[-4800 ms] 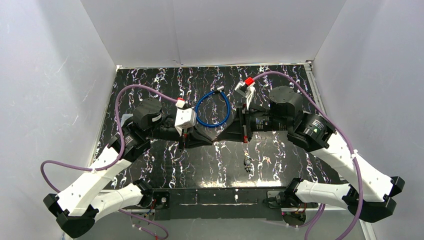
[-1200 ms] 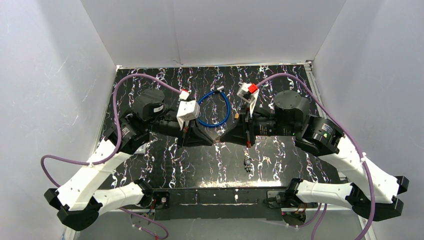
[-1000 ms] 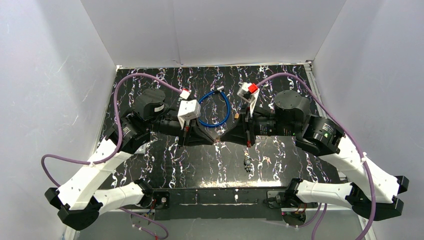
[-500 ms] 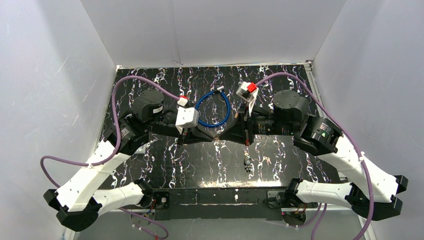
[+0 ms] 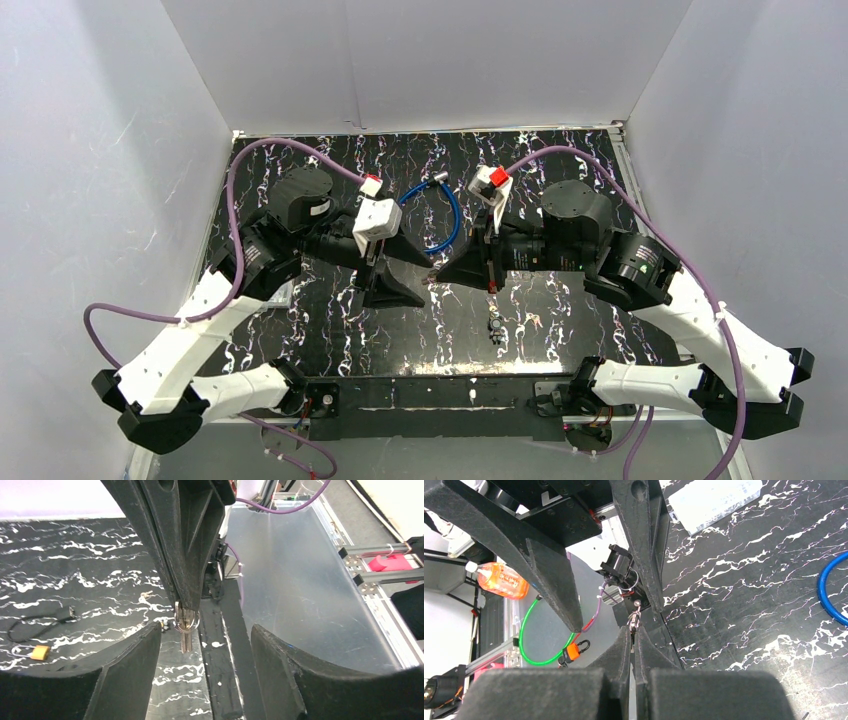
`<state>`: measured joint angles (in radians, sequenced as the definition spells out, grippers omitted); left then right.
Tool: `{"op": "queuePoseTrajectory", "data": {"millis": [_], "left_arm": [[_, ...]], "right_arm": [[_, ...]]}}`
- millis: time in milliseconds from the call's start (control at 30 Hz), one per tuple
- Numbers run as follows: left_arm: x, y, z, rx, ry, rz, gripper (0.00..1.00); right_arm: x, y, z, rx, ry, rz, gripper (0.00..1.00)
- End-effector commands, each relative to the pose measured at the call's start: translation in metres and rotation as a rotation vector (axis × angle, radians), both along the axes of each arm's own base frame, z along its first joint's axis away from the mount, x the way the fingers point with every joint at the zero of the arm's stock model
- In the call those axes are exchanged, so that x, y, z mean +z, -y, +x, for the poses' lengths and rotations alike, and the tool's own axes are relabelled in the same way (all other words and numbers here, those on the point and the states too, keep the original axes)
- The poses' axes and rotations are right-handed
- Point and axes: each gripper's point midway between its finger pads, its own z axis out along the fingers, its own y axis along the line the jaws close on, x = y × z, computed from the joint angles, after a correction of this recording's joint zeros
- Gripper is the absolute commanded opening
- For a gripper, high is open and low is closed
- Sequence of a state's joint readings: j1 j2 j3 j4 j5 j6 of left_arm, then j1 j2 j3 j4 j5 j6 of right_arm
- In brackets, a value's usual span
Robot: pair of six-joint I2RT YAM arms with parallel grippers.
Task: Unlock with the key
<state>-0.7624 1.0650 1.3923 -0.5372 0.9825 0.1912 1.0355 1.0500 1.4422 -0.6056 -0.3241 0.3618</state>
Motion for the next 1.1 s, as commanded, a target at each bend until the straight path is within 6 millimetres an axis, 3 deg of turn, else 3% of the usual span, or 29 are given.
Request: {"op": "queuePoseTrajectory", "data": {"millis": [0,167,433,833,1067], "left_arm": [[-0.001,-0.005,-0.014,-0.056,-0.065,0.037,0.66],[-0.006,0.000,-0.017,-0.101,-0.131,0.060,0.63],[-0.004,0.007,-0.002,-0.055,-0.099,0.060,0.28],[-0.002,0.000,-0.005,-0.041,-0.053,0.050,0.01],[-0.011,-0.002,0.002,0.008,0.000,0.056,0.00]], "right_arm": [[0.023,0.007,-0.008,0.024,0.051,0.057,0.01],[0.028,0.010,-0.010,0.022,0.062,0.073,0.01],[0.027,0.011,-0.012,0.026,0.068,0.068,0.01],[0.020,0.013,-0.008,0.007,0.069,0.046,0.01],[0.021,0.010,-0.004,-0.008,0.070,0.052,0.01]]}}
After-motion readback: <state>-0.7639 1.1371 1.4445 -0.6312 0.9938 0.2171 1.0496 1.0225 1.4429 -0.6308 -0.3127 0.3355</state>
